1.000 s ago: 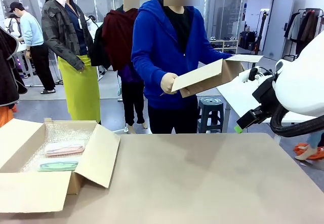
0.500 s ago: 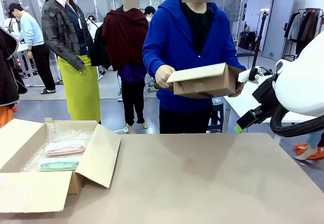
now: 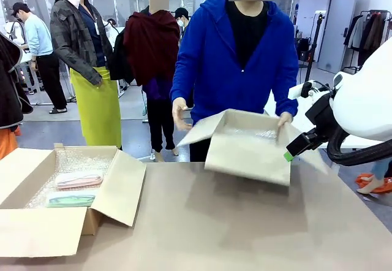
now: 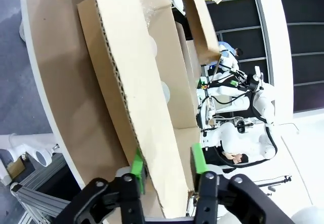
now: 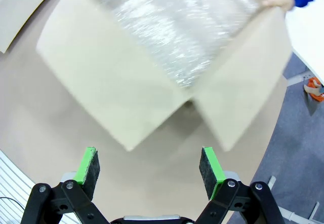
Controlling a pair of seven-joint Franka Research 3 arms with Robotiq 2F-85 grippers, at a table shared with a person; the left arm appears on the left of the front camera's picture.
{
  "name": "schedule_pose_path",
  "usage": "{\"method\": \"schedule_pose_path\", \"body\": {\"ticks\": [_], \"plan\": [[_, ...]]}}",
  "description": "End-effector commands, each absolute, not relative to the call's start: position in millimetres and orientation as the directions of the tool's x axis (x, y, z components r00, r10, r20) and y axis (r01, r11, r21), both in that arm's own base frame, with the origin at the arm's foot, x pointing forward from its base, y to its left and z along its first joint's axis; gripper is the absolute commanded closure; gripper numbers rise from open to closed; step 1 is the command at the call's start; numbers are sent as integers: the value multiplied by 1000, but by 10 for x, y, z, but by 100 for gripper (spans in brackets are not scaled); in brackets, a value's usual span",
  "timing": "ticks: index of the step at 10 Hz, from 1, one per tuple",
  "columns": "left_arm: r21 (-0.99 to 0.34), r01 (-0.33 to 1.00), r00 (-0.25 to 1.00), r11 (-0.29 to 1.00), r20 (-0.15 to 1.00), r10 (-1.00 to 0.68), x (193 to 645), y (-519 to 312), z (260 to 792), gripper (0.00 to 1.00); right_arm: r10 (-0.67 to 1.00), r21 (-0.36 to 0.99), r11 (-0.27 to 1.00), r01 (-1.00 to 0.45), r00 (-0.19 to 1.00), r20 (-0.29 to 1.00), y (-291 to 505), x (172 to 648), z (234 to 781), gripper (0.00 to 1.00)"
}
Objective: Pack the glasses set securely to prepare it for shipping.
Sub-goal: Position the Package Box on the left side of the table.
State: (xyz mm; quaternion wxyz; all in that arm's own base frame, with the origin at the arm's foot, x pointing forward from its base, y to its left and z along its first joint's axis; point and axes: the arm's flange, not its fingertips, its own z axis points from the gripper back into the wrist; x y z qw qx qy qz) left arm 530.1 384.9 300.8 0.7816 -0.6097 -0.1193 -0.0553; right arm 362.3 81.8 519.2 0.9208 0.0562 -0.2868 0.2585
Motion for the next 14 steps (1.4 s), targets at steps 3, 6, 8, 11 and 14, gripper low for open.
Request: {"method": "schedule_pose_path", "body": {"ticks": [3,6,8,11,14], "plan": [[-918,264,951,298,299,78,5310,4027,3031,0,428,-43,871,-490,712,557,849,3608,5200,0],[-742,463,843,484,538,18,5176,4014,3985,0,428,-43,871,-490,712,557,849,3608,5200,0],[-636,577,777,513,621,-105,4948,3536,4508,0,428,-43,871,-490,712,557,849,3608,5200,0],[-413,748,627,519,696,-349,4577,2672,4998,0,428,-43,871,-490,712,557,849,3608,5200,0],[-226,856,480,465,680,-554,4174,1756,5180,0,428,-43,871,-490,712,557,849,3608,5200,0]]}}
